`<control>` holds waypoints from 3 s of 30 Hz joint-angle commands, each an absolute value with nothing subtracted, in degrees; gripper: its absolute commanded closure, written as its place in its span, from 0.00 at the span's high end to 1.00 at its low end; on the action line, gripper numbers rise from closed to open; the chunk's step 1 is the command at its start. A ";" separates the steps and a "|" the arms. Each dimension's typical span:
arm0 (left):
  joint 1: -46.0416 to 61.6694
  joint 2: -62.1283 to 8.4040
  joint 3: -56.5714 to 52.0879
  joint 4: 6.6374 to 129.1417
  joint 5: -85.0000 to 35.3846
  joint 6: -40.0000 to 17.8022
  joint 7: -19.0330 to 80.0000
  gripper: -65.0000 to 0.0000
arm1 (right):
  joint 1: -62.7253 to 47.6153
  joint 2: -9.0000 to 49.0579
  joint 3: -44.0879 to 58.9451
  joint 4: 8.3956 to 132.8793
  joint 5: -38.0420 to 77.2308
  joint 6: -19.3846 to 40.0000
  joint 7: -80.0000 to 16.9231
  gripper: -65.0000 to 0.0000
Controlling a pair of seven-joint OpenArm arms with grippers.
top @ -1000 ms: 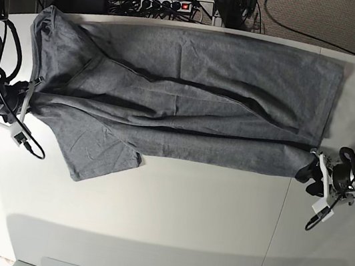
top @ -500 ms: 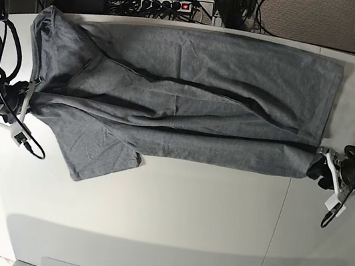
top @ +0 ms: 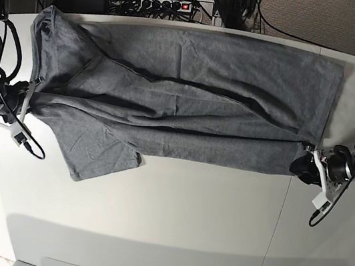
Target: Fold the T-shirt properly
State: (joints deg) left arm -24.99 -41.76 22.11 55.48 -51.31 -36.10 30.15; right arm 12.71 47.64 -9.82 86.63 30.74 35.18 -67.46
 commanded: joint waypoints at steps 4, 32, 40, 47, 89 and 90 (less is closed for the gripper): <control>-26.65 -42.44 21.45 56.12 -50.94 -34.46 29.10 0.26 | 13.98 49.17 -9.17 87.39 30.63 34.98 -66.87 0.00; -26.33 -47.48 21.45 64.71 -60.69 -40.00 42.30 0.00 | 13.98 49.17 -9.17 87.39 30.39 34.98 -66.72 0.00; -25.47 -52.93 21.45 65.76 -75.59 -40.00 52.01 0.00 | 13.98 49.19 -9.17 87.39 30.41 34.96 -67.51 0.00; -25.21 -56.53 21.45 65.76 -85.00 -40.00 56.73 0.00 | 13.98 49.19 -9.17 87.39 30.41 34.96 -67.85 0.00; -5.69 -55.55 21.45 71.26 -85.00 -40.00 58.02 0.00 | 2.61 54.43 -3.44 96.75 35.42 35.81 -74.04 0.00; -5.69 -55.55 21.45 71.26 -85.00 -40.00 58.02 0.00 | 2.00 54.43 -2.76 96.75 34.74 35.81 -73.84 0.00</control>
